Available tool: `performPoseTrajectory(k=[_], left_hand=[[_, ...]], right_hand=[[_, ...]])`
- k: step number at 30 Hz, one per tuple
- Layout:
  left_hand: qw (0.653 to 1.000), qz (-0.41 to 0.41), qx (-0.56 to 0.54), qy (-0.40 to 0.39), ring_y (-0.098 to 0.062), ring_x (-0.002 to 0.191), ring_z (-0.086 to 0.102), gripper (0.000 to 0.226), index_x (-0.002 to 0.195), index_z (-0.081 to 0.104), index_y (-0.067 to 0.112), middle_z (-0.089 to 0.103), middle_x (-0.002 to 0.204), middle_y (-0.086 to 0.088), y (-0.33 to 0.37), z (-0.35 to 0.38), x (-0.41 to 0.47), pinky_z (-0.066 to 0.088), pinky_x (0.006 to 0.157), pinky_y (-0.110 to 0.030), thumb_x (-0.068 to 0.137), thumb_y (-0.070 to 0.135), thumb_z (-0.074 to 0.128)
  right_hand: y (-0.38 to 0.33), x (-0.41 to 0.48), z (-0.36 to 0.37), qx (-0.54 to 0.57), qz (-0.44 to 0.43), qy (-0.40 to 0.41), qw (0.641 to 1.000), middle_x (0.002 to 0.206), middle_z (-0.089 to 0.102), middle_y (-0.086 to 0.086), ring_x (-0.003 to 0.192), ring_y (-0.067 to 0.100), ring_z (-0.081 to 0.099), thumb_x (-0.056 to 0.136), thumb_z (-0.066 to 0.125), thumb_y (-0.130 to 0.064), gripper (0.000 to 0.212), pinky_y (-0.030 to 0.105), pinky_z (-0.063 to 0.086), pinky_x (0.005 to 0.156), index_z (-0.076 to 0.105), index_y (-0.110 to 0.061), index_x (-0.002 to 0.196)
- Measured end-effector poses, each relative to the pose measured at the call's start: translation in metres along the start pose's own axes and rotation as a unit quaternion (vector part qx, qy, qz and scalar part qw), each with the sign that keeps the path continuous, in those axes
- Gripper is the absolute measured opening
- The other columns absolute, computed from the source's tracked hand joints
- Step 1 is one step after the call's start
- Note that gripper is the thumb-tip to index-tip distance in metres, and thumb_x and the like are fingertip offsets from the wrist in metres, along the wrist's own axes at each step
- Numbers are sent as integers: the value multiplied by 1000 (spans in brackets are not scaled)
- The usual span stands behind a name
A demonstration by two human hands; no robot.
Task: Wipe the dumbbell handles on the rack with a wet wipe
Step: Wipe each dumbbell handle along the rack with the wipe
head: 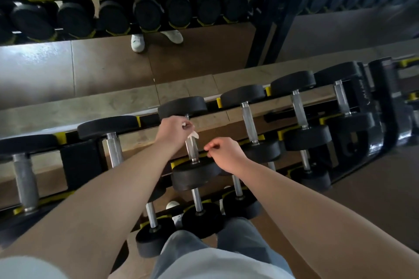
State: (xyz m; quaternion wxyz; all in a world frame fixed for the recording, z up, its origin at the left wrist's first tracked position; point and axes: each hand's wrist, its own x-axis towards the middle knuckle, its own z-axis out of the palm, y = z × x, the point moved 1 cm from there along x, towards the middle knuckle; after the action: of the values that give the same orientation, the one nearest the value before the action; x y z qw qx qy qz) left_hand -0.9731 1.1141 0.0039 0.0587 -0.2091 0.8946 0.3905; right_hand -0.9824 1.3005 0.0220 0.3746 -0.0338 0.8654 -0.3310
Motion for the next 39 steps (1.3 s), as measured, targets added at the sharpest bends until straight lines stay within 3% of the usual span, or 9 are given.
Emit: performPoseTrajectory(k=[6, 9, 12, 16, 20, 24, 28, 34, 39], left_hand=[[983, -24, 97, -153, 1, 75, 54, 8, 100, 76, 30, 69, 100, 8, 17, 41, -33, 44, 68, -17, 94, 28, 70], [989, -66, 10, -132, -7, 92, 59, 11, 104, 75, 29, 68, 105, 9, 40, 55, -34, 45, 81, -24, 95, 32, 69], [982, -121, -100, -107, -16, 95, 64, 12, 105, 74, 29, 69, 105, 5, 73, 70, -32, 54, 81, -33, 96, 35, 68], [953, -196, -222, -66, -11, 72, 56, 10, 103, 73, 27, 69, 91, 1, 122, 100, -32, 46, 60, -22, 94, 30, 71], [885, -260, -381, -66, -9, 57, 43, 15, 109, 71, 16, 66, 85, -7, 154, 127, -34, 32, 50, -22, 94, 17, 71], [874, -269, -404, -37, -9, 59, 43, 20, 112, 69, 20, 66, 86, -7, 174, 147, -39, 33, 50, -22, 92, 18, 73], [876, -291, -383, -13, -9, 58, 41, 17, 110, 72, 21, 60, 76, -2, 178, 157, -42, 33, 50, -23, 93, 24, 73], [872, -296, -390, 0, -7, 58, 44, 22, 114, 69, 22, 77, 95, -3, 183, 161, -39, 34, 50, -21, 94, 32, 71], [888, -302, -343, 51, -13, 73, 55, 13, 102, 71, 28, 69, 91, 1, 185, 160, -25, 44, 61, -25, 91, 33, 75]], right_hand=[[14, 8, -28, -5, -14, 6, 1000, 113, 71, -2, 97, 15, 67, 102, 56, -16, 24, 37, 59, 90, 66, -35, 93], [24, 16, -49, 2, -26, 11, 1000, 115, 70, -3, 96, 14, 66, 101, 55, -16, 20, 38, 60, 88, 71, -28, 106], [38, 23, -76, 35, -18, -7, 999, 109, 70, 0, 91, 17, 67, 101, 56, -18, 23, 39, 63, 81, 70, -23, 119], [61, 32, -122, 74, -35, -44, 996, 108, 66, -3, 94, 15, 66, 100, 64, -24, 22, 32, 64, 76, 66, -25, 123], [87, 36, -166, 79, -77, -92, 990, 112, 68, -6, 100, 13, 66, 97, 69, -25, 28, 30, 61, 76, 67, -29, 125], [101, 38, -196, 73, -103, -135, 983, 113, 68, -8, 105, 11, 64, 95, 71, -24, 31, 27, 56, 77, 68, -29, 125], [105, 43, -204, 55, -127, -137, 981, 106, 70, -8, 98, 11, 66, 95, 72, -24, 16, 27, 57, 75, 69, -33, 108], [101, 54, -204, 132, -106, -121, 978, 115, 67, -7, 104, 12, 65, 98, 68, -26, 22, 23, 55, 72, 69, -28, 120], [102, 62, -197, 153, -55, -152, 975, 112, 72, -9, 102, 7, 68, 98, 68, -37, 29, 25, 59, 68, 69, -28, 125]])
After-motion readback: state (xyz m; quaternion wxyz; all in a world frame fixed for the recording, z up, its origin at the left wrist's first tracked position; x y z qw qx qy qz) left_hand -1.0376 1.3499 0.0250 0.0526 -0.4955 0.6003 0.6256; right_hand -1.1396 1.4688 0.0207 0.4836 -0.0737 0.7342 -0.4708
